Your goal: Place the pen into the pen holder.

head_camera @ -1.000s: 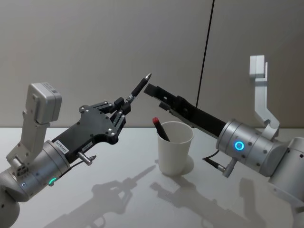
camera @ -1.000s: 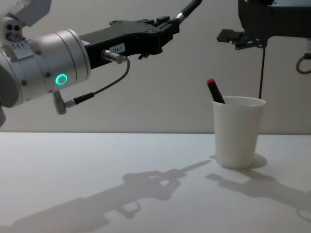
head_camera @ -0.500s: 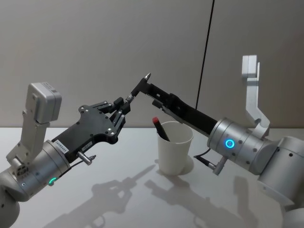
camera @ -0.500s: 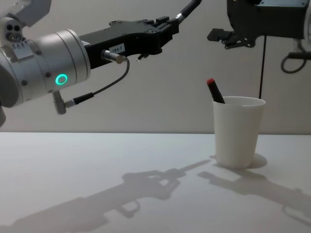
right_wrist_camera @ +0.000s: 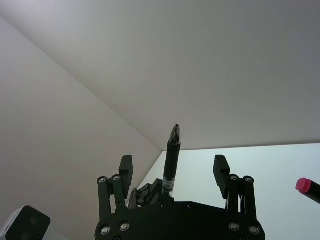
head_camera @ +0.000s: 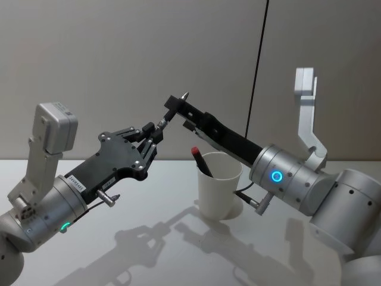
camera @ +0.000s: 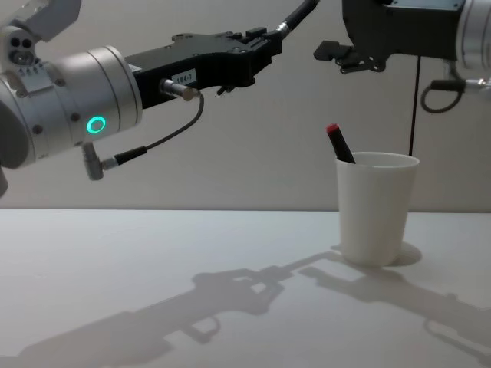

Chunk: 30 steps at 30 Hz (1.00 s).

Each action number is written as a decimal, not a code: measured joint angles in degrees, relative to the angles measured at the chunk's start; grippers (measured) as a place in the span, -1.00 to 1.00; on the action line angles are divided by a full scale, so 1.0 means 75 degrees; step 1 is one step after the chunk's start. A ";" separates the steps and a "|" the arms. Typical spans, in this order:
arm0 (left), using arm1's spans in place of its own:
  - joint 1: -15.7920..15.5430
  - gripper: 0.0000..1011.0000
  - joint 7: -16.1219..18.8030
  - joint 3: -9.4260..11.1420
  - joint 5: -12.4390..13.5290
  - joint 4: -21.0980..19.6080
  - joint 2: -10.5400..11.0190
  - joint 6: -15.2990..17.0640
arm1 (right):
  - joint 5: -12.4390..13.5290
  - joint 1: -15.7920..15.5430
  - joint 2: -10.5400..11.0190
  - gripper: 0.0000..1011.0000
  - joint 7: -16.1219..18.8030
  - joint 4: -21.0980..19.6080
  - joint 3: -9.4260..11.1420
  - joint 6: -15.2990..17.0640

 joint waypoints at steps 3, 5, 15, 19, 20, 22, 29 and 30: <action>0.0005 -0.70 0.0000 0.0002 0.0000 -0.0018 0.0009 0.0015 | 0.0007 0.0028 -0.0012 0.98 0.0002 0.0042 -0.0036 -0.0046; 0.0010 -0.69 0.0000 0.0004 -0.0002 -0.0025 0.0017 0.0022 | 0.0011 0.0037 -0.0016 0.98 0.0003 0.0057 -0.0053 -0.0063; 0.0042 -0.70 0.0000 0.0009 -0.0022 -0.0067 0.0039 0.0036 | 0.0039 0.0093 -0.0015 0.98 0.0001 0.0118 -0.0148 -0.0133; 0.0060 -0.69 0.0000 0.0009 -0.0037 -0.0085 0.0046 0.0043 | 0.0051 0.0103 -0.0009 0.98 -0.0005 0.0127 -0.0178 -0.0149; 0.0066 -0.70 0.0000 0.0008 -0.0040 -0.0091 0.0048 0.0047 | 0.0052 0.0105 -0.0008 0.98 -0.0007 0.0130 -0.0183 -0.0153; 0.0071 -0.69 0.0001 0.0007 -0.0044 -0.0100 0.0051 0.0050 | 0.0058 0.0111 -0.0005 0.98 -0.0015 0.0135 -0.0199 -0.0163; 0.0103 -0.69 0.0011 -0.0003 -0.0068 -0.0135 0.0065 0.0070 | 0.0084 0.0123 0.0010 0.98 -0.0039 0.0151 -0.0241 -0.0195; 0.0106 -0.69 0.0011 -0.0005 -0.0073 -0.0136 0.0066 0.0071 | 0.0089 0.0124 0.0014 0.98 -0.0043 0.0153 -0.0249 -0.0201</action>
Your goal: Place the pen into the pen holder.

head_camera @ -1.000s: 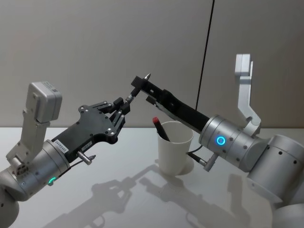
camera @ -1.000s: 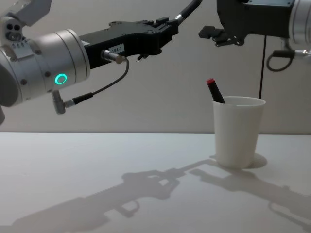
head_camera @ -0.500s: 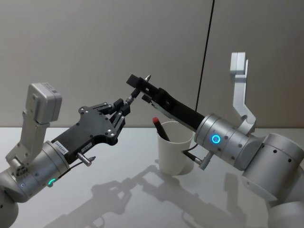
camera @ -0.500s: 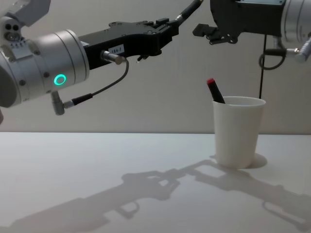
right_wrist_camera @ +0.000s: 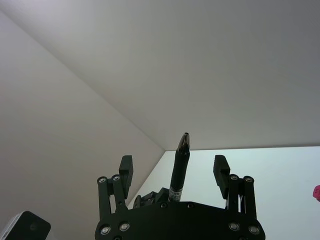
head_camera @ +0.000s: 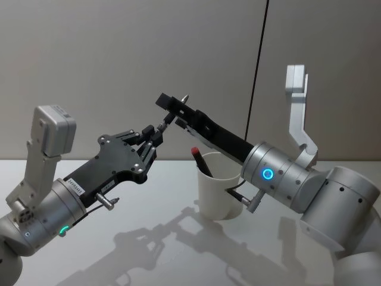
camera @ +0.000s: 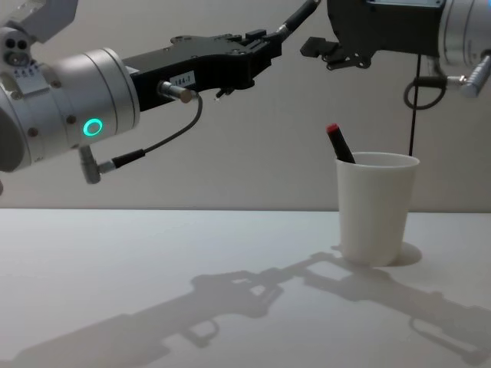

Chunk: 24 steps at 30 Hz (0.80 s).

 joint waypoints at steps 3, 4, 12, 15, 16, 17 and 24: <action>0.0009 -0.69 0.0000 -0.0006 -0.0029 -0.0004 0.0002 0.0005 | 0.0007 0.0001 0.0004 0.98 -0.0007 0.0005 -0.0014 -0.0015; 0.0011 -0.69 -0.0001 -0.0007 -0.0038 -0.0004 0.0003 0.0006 | 0.0011 0.0001 0.0007 0.98 -0.0012 0.0009 -0.0023 -0.0022; 0.0027 -0.69 -0.0005 -0.0014 -0.0091 -0.0020 0.0018 0.0021 | 0.0029 0.0001 0.0019 0.98 -0.0044 0.0026 -0.0082 -0.0081; 0.0028 -0.69 -0.0008 -0.0014 -0.0107 -0.0024 0.0026 0.0030 | 0.0034 0.0003 0.0019 0.98 -0.0048 0.0033 -0.0100 -0.0095; 0.0028 -0.69 -0.0010 -0.0014 -0.0114 -0.0025 0.0029 0.0032 | 0.0041 0.0006 0.0018 0.98 -0.0051 0.0039 -0.0110 -0.0112; 0.0028 -0.69 -0.0012 -0.0015 -0.0120 -0.0025 0.0031 0.0033 | 0.0044 0.0008 0.0019 0.98 -0.0052 0.0042 -0.0117 -0.0117; 0.0016 -0.70 -0.0023 -0.0009 -0.0149 -0.0025 0.0040 0.0039 | 0.0069 0.0025 0.0023 0.98 -0.0068 0.0062 -0.0159 -0.0169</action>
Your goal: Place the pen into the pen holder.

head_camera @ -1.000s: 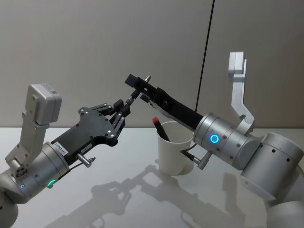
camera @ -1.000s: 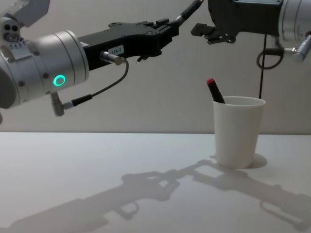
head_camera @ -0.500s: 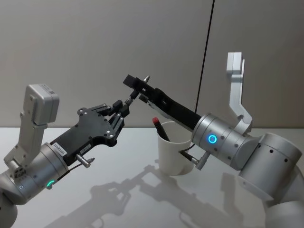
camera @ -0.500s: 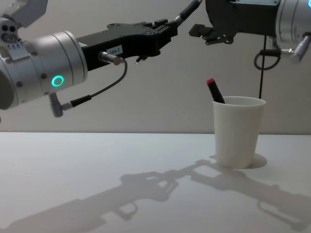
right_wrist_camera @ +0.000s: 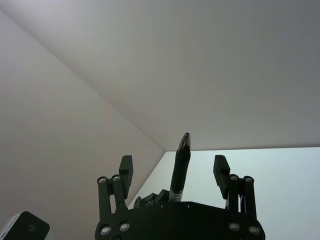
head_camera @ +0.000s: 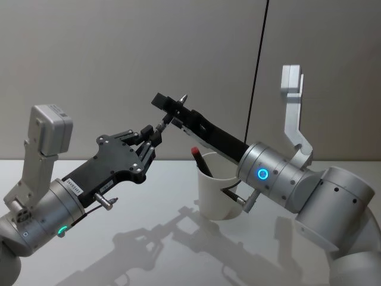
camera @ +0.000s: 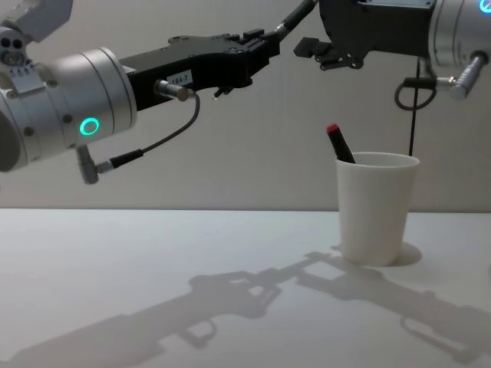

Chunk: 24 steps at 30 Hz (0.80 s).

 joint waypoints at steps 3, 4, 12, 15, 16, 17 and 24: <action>-0.0003 -0.69 -0.0005 0.0003 -0.0007 0.0000 0.0005 0.0002 | 0.0009 0.0005 0.0005 0.98 -0.0008 0.0008 -0.0011 -0.0019; -0.0003 -0.69 -0.0007 0.0004 -0.0012 0.0000 0.0006 0.0002 | 0.0012 0.0008 0.0008 0.98 -0.0014 0.0010 -0.0018 -0.0027; 0.0000 -0.69 -0.0008 0.0007 -0.0021 -0.0008 0.0011 -0.0001 | 0.0024 0.0022 0.0037 0.98 -0.0045 0.0018 -0.0040 -0.0068; 0.0009 -0.69 -0.0007 0.0007 -0.0024 -0.0018 0.0012 -0.0003 | 0.0038 0.0026 0.0058 0.98 -0.0057 0.0019 -0.0046 -0.0083; 0.0011 -0.69 -0.0006 0.0008 -0.0025 -0.0023 0.0012 -0.0003 | 0.0043 0.0026 0.0063 0.98 -0.0061 0.0019 -0.0047 -0.0087; 0.0014 -0.69 -0.0005 0.0009 -0.0026 -0.0028 0.0012 -0.0004 | 0.0049 0.0026 0.0073 0.98 -0.0067 0.0020 -0.0049 -0.0092; 0.0024 -0.69 -0.0002 0.0011 -0.0029 -0.0050 0.0010 -0.0011 | 0.0077 0.0019 0.0108 0.98 -0.0087 0.0003 -0.0066 -0.0118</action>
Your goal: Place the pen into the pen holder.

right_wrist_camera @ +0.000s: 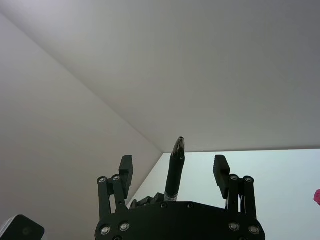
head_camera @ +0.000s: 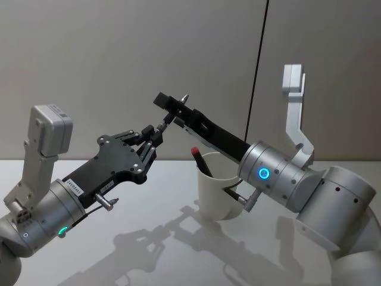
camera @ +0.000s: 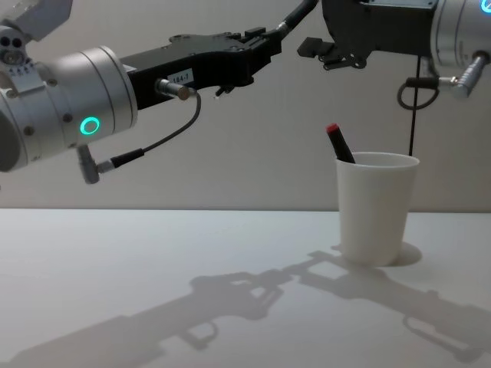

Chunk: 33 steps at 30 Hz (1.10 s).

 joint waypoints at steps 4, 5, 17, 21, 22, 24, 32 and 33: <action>0.0004 -0.70 0.0002 0.0000 -0.0003 -0.0011 0.0000 -0.0004 | 0.0009 -0.0008 0.0017 0.98 -0.0007 -0.0009 -0.0006 -0.0009; 0.0005 -0.69 0.0003 0.0000 -0.0003 -0.0012 0.0000 -0.0004 | 0.0011 -0.0008 0.0018 0.98 -0.0007 -0.0011 -0.0007 -0.0010; 0.0013 -0.69 0.0008 -0.0002 -0.0004 -0.0023 0.0000 -0.0013 | 0.0032 -0.0020 0.0045 0.79 -0.0016 -0.0027 -0.0019 -0.0027; 0.0015 -0.69 0.0008 -0.0002 -0.0004 -0.0026 0.0000 -0.0014 | 0.0036 -0.0022 0.0048 0.50 -0.0018 -0.0031 -0.0023 -0.0030; 0.0015 -0.69 0.0008 -0.0002 -0.0004 -0.0027 0.0000 -0.0013 | 0.0036 -0.0023 0.0049 0.46 -0.0018 -0.0032 -0.0024 -0.0031; 0.0015 -0.69 0.0008 -0.0001 -0.0004 -0.0029 0.0000 -0.0014 | 0.0038 -0.0024 0.0050 0.31 -0.0018 -0.0033 -0.0025 -0.0032; 0.0016 -0.69 0.0007 -0.0002 -0.0003 -0.0031 0.0000 -0.0014 | 0.0043 -0.0027 0.0056 -0.18 -0.0018 -0.0035 -0.0025 -0.0034; 0.0016 -0.69 0.0007 -0.0002 -0.0004 -0.0031 0.0000 -0.0014 | 0.0043 -0.0028 0.0057 -0.22 -0.0018 -0.0035 -0.0025 -0.0034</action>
